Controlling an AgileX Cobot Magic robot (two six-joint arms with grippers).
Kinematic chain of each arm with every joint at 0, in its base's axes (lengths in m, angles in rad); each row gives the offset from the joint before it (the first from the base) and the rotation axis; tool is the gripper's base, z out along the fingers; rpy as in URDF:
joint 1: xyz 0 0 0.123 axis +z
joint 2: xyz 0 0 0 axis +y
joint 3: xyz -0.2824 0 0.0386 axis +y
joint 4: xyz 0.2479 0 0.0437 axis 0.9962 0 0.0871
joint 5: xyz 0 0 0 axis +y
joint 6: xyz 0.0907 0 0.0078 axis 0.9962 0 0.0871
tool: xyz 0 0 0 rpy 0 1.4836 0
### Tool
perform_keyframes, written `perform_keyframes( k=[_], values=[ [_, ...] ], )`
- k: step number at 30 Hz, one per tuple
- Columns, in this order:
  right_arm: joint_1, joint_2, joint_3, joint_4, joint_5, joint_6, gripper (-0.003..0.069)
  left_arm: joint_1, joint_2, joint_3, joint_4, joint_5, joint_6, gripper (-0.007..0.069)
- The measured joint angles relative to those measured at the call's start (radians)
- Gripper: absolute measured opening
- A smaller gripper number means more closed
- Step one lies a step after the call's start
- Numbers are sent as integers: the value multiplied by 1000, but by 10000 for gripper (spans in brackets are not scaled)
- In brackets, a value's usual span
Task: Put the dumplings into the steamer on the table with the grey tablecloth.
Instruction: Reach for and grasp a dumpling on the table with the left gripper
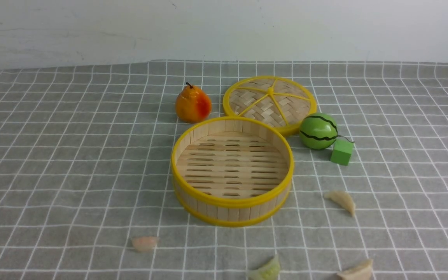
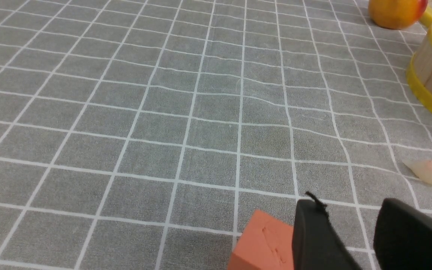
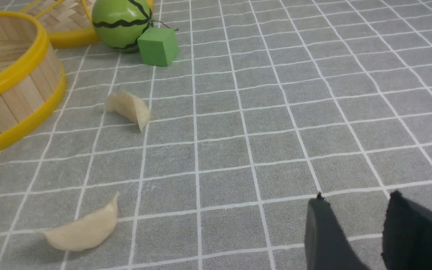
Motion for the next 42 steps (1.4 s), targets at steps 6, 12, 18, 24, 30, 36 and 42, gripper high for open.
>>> perform_keyframes(
  k=[6, 12, 18, 24, 30, 36, 42],
  values=[
    [0, 0, 0, 0, 0, 0, 239, 0, 0, 0, -4, -1, 0, 237],
    [0, 0, 0, 56, -1, 31, 239, 0, 0, 0, -216, -32, -87, 237],
    [0, 0, 7, 548, -24, 326, 239, 0, 0, 0, -745, -93, -350, 237],
    [0, 0, 8, 784, -30, 440, 239, 0, 0, 0, -878, -113, -384, 237],
    [0, 0, 8, 791, -21, 408, 239, 0, 0, -15, -920, -109, -335, 237],
    [0, 0, -44, 790, -17, 104, 230, 0, 43, -200, -809, 37, -8, 183],
    [0, 143, -204, 761, 0, -112, 42, 0, 350, -474, -459, 244, 94, -6]
  ],
)
